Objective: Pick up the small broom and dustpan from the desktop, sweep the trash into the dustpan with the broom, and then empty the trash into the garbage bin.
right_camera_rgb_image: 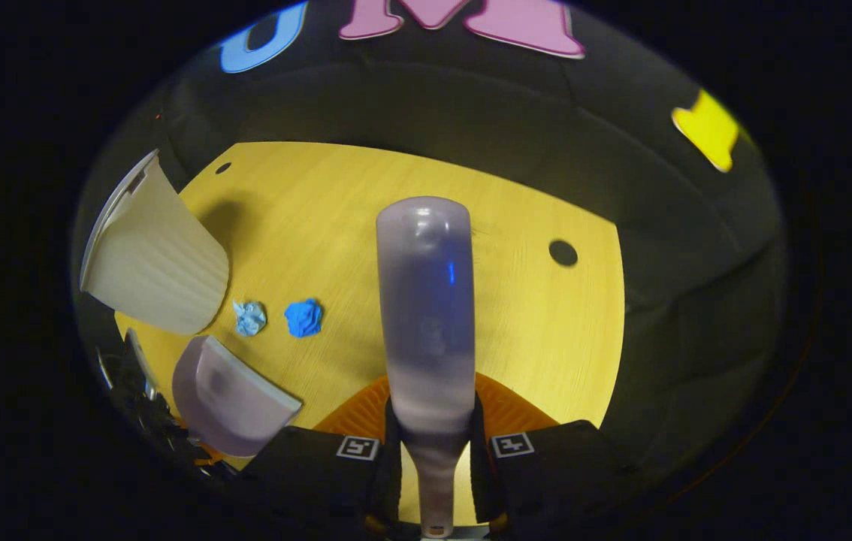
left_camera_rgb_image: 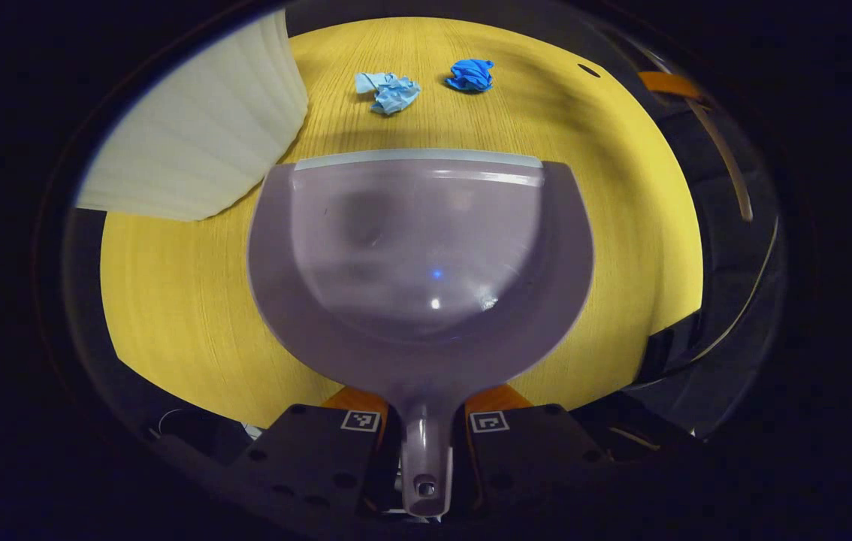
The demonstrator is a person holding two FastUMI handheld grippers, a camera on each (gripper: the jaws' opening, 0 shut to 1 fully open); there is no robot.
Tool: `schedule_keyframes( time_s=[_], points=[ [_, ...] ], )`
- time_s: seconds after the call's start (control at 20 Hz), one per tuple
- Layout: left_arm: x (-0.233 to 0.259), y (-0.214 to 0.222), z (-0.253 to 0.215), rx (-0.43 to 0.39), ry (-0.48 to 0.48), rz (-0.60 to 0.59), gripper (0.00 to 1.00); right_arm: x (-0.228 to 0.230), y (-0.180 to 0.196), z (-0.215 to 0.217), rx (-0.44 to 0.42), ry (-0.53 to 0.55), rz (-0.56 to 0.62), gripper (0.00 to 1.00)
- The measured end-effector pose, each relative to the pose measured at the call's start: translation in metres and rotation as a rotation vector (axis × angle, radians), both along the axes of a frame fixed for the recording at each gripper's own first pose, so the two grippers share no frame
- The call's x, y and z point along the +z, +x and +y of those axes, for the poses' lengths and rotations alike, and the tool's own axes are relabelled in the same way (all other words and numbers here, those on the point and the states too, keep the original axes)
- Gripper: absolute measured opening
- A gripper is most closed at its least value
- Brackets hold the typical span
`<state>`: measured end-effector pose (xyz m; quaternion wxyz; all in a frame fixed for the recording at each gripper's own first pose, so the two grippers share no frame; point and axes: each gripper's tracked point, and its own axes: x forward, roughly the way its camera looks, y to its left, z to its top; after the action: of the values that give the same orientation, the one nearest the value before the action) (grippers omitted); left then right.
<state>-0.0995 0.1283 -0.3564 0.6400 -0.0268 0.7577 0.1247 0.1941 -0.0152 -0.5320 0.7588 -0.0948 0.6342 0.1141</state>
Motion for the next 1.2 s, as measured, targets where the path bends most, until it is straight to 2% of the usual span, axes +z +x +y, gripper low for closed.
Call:
schedule_keyframes(
  time_s=[0.1, 0.2, 0.45, 0.65, 0.85, 1.1, 1.2],
  points=[
    [0.001, -0.002, 0.001, 0.004, 0.008, 0.001, 0.27, -0.023, 0.017, 0.024, 0.118, 0.011, 0.016, 0.40],
    [0.001, -0.004, 0.007, -0.017, 0.034, 0.009, 0.27, -0.056, 0.017, 0.048, 0.242, -0.005, 0.058, 0.40],
    [0.000, -0.015, 0.019, -0.085, 0.054, 0.034, 0.27, -0.106, 0.022, 0.085, 0.458, -0.037, 0.101, 0.40],
    [0.000, -0.017, 0.029, -0.102, 0.053, 0.038, 0.27, -0.120, 0.025, 0.115, 0.516, -0.004, 0.165, 0.39],
    [0.001, -0.020, 0.031, -0.125, 0.044, 0.055, 0.27, -0.130, -0.003, 0.131, 0.635, 0.004, 0.275, 0.40],
    [-0.001, -0.026, 0.034, -0.151, 0.041, 0.067, 0.27, -0.122, -0.045, 0.151, 0.834, 0.038, 0.377, 0.40],
    [0.000, -0.025, 0.035, -0.180, 0.048, 0.067, 0.29, -0.118, -0.050, 0.150, 0.847, 0.061, 0.419, 0.39]
  ],
)
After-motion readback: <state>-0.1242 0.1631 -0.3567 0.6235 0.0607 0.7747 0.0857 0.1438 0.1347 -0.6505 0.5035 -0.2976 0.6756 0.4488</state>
